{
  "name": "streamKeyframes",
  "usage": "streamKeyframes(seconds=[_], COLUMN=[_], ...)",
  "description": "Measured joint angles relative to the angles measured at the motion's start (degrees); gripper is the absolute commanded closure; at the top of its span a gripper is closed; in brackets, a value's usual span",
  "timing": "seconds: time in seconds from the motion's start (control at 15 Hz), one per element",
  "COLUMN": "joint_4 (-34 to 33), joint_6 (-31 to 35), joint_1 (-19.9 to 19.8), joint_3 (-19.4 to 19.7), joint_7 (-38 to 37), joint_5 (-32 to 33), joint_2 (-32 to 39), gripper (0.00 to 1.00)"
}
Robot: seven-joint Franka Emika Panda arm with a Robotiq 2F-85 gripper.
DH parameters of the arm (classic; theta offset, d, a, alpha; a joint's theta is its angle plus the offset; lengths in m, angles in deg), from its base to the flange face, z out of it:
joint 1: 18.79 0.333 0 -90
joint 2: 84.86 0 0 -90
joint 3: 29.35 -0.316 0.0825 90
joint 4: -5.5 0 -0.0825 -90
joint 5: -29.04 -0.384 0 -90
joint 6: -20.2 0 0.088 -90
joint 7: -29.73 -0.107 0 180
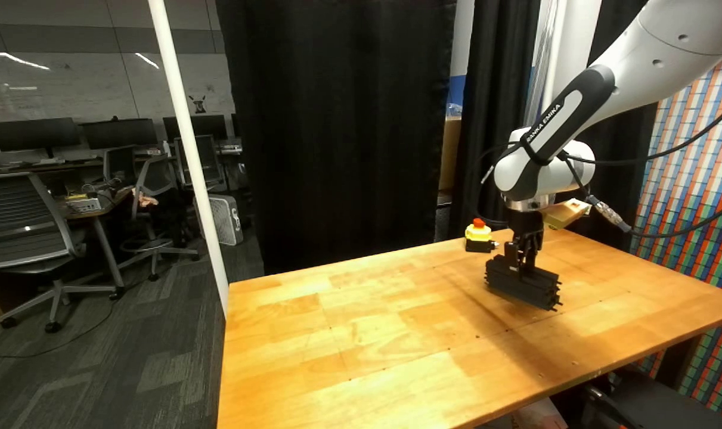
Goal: Stack the black pieces together
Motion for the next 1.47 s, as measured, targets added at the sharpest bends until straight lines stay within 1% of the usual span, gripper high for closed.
streamKeyframes(seconds=[0.33,0.87,0.93,1.07,1.13,1.47], joint_4=[-0.2,-1.24,-1.36,-1.65,-1.78,-2.25], joint_6=[0.79,0.84,0.84,0.83,0.83,0.74], joint_1=[-0.75,-0.81,-0.81,-0.82,-0.82,-0.87], joint_3=[0.0,0.0,-0.01,-0.01,-0.01,-0.01], joint_7=[1.25,2.18,2.2,2.22,2.22,2.08], joint_5=[-0.78,-1.11,-1.11,-1.3,-1.47,-1.77], joint_2=[0.57,1.73,1.87,2.16,2.34,2.62], gripper=[0.55,0.55,0.11,0.03,0.0,0.0])
